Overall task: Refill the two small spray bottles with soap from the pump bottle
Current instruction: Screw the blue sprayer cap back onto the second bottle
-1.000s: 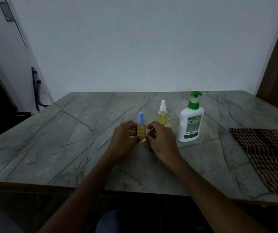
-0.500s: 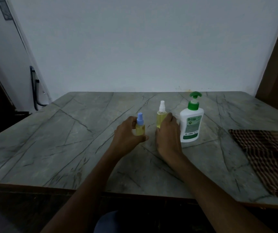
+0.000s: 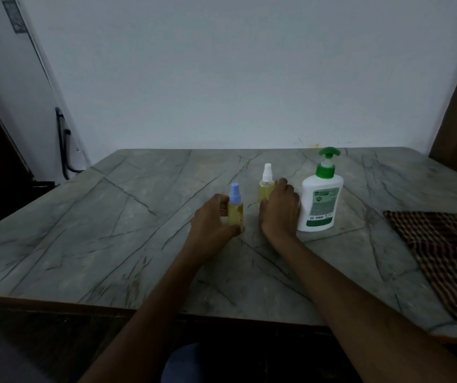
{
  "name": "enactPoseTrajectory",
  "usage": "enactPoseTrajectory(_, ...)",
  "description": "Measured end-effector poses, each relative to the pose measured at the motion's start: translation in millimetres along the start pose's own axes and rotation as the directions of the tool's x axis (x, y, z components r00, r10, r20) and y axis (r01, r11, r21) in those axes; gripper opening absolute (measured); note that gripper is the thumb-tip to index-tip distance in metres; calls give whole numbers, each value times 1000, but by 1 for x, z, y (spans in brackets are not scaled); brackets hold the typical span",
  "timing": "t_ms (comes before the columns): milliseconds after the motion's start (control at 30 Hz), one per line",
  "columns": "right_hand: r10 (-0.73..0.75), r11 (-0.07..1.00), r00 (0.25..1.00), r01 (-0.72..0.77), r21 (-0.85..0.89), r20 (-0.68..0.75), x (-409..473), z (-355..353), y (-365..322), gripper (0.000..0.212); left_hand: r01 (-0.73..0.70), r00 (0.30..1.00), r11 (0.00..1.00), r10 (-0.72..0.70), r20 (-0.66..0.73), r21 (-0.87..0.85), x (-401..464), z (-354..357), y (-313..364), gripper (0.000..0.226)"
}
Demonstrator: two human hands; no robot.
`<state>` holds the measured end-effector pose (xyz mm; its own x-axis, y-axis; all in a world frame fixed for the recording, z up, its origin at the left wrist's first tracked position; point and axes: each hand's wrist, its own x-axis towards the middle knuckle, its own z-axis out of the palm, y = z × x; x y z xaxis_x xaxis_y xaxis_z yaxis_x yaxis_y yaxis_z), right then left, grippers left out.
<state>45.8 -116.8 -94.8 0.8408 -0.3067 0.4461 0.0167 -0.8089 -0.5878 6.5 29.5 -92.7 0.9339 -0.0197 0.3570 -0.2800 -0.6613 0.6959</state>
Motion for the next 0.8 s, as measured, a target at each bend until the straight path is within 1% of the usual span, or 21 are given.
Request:
enactPoseTrajectory(133,-56,998,997,56,4,57,-6,-7,0,50,-1,1000,1000,1,-19,10,-2,-2,-1,53)
enactPoseTrajectory(233,-128,990,988,121,77,92,-16,-13,2,45,-6,1000,1000,6,-26,9,-4,-3,0,48)
enactPoseTrajectory(367,-190,972,973,168,163,131,-34,-21,4,38,-9,999,1000,10,-36,25,-6,-2,-1,43)
enactPoseTrajectory(533,-169,971,976,142,192,135,-44,-26,5,41,-1,1000,999,3,-31,49,-6,1,-3,37)
enactPoseTrajectory(633,-183,965,975,155,210,125,-48,-27,8,43,-13,999,998,15,-47,56,-7,0,-3,32)
enactPoseTrajectory(800,-197,957,975,168,237,106,-52,-26,12,41,-25,999,998,27,-42,57,-7,0,-4,30)
